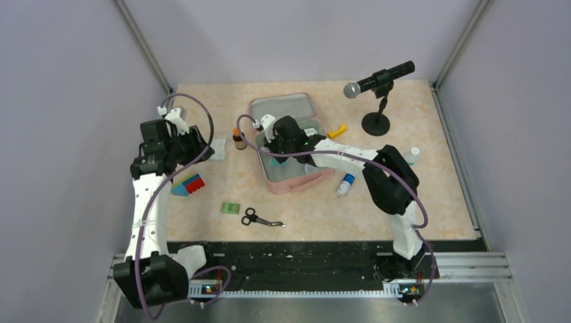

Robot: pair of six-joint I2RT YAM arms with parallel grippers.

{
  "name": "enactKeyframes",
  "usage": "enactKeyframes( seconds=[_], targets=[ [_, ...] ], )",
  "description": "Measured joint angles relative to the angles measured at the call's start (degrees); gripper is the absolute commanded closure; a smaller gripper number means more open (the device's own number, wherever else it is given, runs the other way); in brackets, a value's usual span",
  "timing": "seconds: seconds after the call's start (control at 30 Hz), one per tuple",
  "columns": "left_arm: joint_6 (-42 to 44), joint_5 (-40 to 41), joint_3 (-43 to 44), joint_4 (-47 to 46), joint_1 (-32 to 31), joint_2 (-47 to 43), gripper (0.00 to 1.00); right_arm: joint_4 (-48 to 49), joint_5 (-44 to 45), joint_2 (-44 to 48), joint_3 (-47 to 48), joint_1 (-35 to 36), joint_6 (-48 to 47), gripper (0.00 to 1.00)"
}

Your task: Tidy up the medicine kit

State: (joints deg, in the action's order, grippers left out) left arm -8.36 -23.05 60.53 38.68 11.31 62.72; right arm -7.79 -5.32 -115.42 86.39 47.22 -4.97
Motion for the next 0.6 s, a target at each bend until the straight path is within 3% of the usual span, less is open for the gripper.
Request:
enactKeyframes(
  seconds=[0.27, 0.5, 0.6],
  targets=[
    [0.2, -0.2, 0.0, 0.1, 0.8, -3.8, 0.48, 1.0, 9.9, -3.3, 0.7, -0.2, -3.4, 1.0],
    [0.2, -0.7, -0.5, 0.2, 1.3, -4.0, 0.48, 2.5, 11.5, -5.9, 0.7, -1.1, -6.6, 1.0],
    [0.2, -1.2, -1.0, 0.3, 1.3, -4.0, 0.48, 2.4, 11.7, -6.6, 0.7, -1.7, -8.0, 0.94]
  ],
)
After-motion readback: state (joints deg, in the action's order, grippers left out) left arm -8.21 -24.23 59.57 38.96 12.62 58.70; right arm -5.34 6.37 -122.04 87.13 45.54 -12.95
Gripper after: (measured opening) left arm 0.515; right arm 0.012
